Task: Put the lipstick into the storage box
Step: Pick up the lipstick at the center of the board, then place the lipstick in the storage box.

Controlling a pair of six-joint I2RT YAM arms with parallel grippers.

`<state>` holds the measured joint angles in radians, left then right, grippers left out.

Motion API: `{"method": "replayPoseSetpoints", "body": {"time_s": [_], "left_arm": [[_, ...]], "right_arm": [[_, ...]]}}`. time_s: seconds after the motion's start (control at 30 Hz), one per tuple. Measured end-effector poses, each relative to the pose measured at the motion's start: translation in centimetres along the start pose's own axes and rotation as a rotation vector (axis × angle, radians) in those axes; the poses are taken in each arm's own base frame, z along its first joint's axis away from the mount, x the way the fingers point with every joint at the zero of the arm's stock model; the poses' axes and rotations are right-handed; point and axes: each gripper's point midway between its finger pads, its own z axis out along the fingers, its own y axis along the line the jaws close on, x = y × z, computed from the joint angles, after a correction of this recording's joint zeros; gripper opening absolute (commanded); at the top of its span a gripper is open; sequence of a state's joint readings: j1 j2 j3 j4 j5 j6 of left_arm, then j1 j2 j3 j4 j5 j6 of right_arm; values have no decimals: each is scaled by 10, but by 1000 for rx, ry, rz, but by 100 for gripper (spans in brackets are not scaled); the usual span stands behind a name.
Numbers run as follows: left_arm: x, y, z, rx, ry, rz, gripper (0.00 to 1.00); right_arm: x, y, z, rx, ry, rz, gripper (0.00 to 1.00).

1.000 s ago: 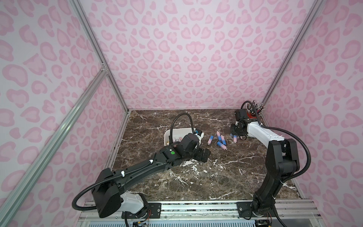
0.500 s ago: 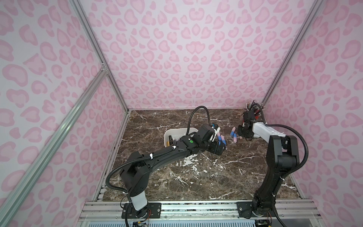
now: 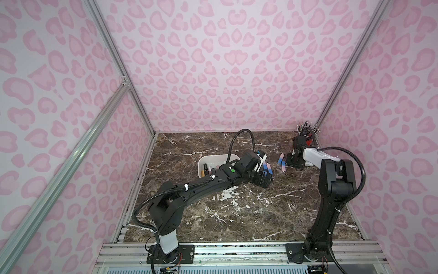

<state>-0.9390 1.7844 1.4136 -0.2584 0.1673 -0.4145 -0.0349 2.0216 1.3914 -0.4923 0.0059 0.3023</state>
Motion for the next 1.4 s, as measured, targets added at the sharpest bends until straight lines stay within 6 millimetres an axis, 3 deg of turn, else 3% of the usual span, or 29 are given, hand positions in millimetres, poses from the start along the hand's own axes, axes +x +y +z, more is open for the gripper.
{"method": "replayPoseSetpoints", "body": {"time_s": [0.17, 0.47, 0.9, 1.1, 1.4], "left_arm": [[4, 3, 1, -12, 7, 4, 98], [10, 6, -1, -19, 15, 12, 98], [29, 17, -24, -57, 10, 11, 98], [45, 29, -46, -98, -16, -1, 98], [63, 43, -82, -137, -86, -33, 98]], "right_arm": [[0, 0, 4, 2, 5, 0, 18], [1, 2, 1, -10, 9, -1, 14], [0, 39, -45, -70, -45, -70, 14], [6, 80, -81, -127, -97, -154, 14], [49, 170, -125, -235, -120, -335, 15]]}}
